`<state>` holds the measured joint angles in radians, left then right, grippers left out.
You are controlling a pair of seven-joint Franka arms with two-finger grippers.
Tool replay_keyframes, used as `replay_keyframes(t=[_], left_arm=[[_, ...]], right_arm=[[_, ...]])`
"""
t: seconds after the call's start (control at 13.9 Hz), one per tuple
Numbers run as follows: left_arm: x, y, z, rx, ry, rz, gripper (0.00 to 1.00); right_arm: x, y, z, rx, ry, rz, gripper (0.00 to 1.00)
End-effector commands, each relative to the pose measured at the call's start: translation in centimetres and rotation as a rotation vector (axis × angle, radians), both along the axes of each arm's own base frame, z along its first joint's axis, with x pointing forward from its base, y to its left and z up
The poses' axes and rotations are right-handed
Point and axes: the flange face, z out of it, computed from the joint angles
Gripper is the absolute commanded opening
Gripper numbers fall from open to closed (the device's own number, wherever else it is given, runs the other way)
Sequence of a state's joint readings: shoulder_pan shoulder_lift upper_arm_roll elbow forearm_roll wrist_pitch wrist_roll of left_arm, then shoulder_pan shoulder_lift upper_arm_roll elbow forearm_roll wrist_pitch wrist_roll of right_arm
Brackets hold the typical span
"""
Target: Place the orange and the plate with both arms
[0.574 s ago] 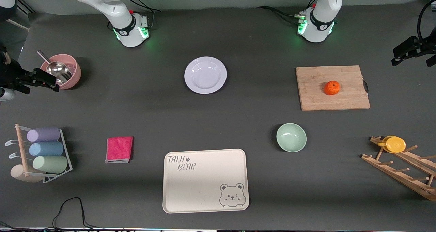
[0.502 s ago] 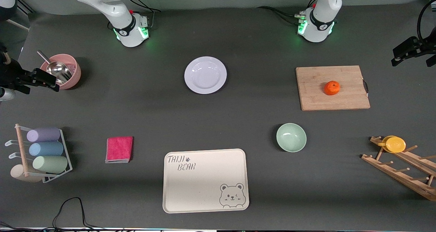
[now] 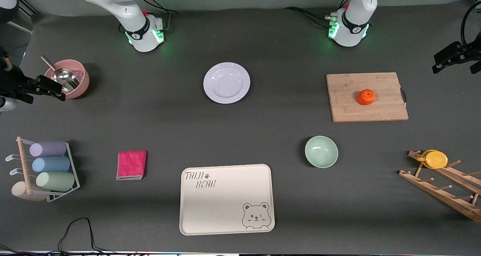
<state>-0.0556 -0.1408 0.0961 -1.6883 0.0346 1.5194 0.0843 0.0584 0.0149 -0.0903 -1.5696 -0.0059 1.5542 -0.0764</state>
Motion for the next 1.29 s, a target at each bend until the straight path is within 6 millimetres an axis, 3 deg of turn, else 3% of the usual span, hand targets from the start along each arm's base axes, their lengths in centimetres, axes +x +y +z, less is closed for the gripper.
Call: replay_keyframes(t=[0.0,0.29,0.43,0.57,0.72,0.93,1.22], left_arm=[[-0.5,0.2,-1.4,-0.017,0.032,0.005,1.0],[-1.5,0.1,-6.0,-0.022,0.059,-0.003,1.0],[-2.8,0.0,-10.1,-0.027,0.037,-0.003,1.0],[-4.5,1.6,-14.7,-0.031,0.009,0.031,1.0],[-6.2,1.4,-18.6,-0.032,-0.014,0.03,1.0],[-7.7,0.7,-23.4,-0.035,-0.016,0.03,1.0],[-9.8,-0.9,-30.8,-0.047,-0.065,0.031,1.0]], right_arm=[[0.0,0.0,0.1,-0.006,0.006,-0.023,1.0],[-0.2,0.0,-0.3,-0.005,0.01,-0.023,1.0],[-0.2,0.0,-0.4,-0.005,0.013,-0.023,1.0],[-0.3,0.0,-0.5,-0.005,0.014,-0.023,1.0],[-0.5,0.1,-0.4,-0.003,0.014,-0.023,1.0],[-3.1,1.0,0.2,0.003,0.011,-0.042,1.0],[-9.4,5.1,1.6,0.019,-0.033,-0.08,1.0]])
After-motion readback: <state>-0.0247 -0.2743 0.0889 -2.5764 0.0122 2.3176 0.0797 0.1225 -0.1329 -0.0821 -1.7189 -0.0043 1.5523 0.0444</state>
